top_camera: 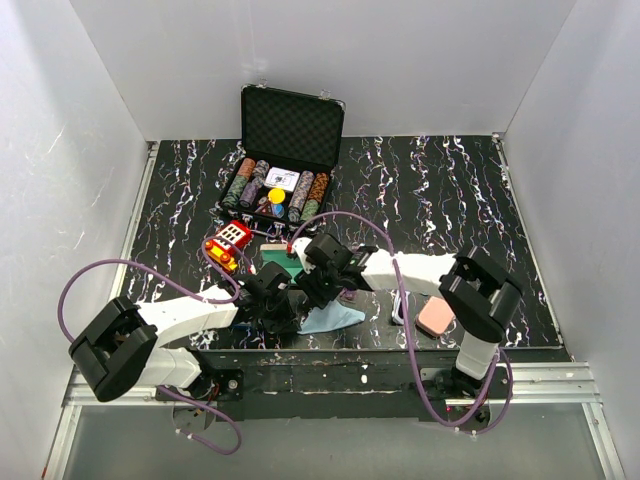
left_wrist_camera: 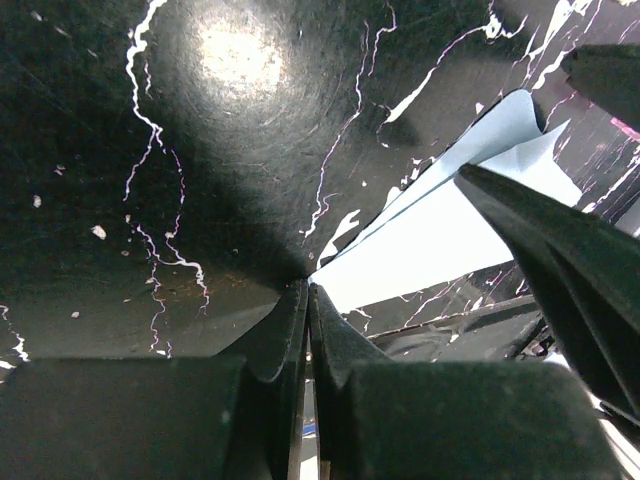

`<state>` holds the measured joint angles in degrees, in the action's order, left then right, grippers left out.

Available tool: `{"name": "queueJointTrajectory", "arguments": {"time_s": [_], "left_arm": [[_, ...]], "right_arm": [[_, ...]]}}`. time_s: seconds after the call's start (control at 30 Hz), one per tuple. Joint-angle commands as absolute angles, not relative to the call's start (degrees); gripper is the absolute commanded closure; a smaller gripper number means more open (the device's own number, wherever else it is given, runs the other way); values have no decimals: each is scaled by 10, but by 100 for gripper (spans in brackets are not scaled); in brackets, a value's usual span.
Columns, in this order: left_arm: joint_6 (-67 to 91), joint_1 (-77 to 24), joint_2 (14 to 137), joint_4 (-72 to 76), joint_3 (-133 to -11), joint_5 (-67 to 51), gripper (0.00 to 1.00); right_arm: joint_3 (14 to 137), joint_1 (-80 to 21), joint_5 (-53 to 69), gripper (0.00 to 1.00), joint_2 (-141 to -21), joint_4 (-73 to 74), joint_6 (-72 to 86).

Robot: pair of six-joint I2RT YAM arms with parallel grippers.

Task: Organize the sunglasses

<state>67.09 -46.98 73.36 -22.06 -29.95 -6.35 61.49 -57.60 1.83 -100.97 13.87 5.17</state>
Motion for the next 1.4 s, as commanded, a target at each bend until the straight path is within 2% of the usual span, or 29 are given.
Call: {"name": "queueJointTrajectory", "arguments": {"time_s": [0.0, 0.17, 0.23, 0.37, 0.73, 1.23, 1.37], "left_arm": [[675, -470, 716, -218, -304, -55, 100], [678, -470, 710, -216, -296, -54, 100], [679, -470, 707, -215, -294, -53, 100], [680, -470, 703, -212, -291, -53, 100], [681, -471, 708, -210, -290, -55, 100], [685, -470, 713, -209, -287, -56, 100], [685, -470, 713, -209, -289, -54, 100]], "right_arm": [[598, -585, 3, 43, -961, 113, 53], [543, -588, -4, 44, -903, 71, 85], [537, -588, 32, 44, -893, 76, 94], [538, -589, 80, 44, -908, 84, 106], [546, -589, 36, 46, -941, 98, 116], [541, -590, 33, 46, -957, 106, 122], [541, -590, 59, 50, -952, 113, 122]]}}
